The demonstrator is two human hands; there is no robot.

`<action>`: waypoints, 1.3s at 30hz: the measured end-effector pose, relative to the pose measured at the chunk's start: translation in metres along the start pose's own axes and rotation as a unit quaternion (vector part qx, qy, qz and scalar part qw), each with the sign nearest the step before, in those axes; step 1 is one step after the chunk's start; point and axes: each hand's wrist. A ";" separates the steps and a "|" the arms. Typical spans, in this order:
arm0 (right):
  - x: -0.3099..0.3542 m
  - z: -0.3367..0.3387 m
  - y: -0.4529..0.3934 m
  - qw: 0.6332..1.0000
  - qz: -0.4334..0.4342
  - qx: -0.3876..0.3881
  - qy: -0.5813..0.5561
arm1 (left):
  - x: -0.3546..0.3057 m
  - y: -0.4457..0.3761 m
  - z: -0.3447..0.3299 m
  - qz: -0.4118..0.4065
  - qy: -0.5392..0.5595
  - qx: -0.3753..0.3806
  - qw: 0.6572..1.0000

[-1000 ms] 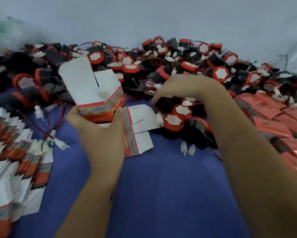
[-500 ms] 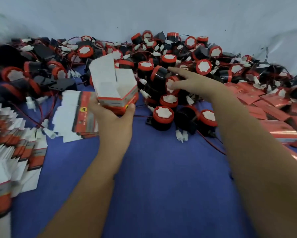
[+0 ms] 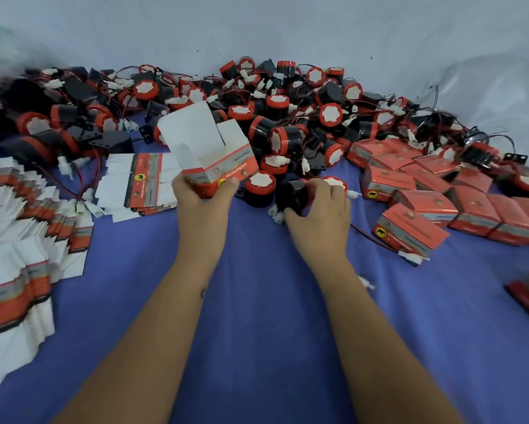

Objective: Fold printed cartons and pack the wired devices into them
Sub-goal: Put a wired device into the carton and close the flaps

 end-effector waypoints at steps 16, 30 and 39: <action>-0.014 0.030 0.024 0.901 -0.088 -0.269 -0.329 | 0.000 0.039 -0.009 -0.028 -0.201 0.187 0.961; 0.027 0.020 0.048 0.939 0.323 -0.117 -0.034 | -0.008 0.028 0.029 -0.049 -0.211 0.259 0.941; 0.027 0.022 0.049 0.964 0.237 0.008 -0.122 | 0.001 0.031 0.020 -0.037 -0.200 0.221 0.954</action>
Point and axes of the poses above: each hand's wrist, its own y-axis away from the middle knuckle, its own z-axis out of the back of the hand, x = y × z, and after that the axes turned 4 degrees about -x, right-handed
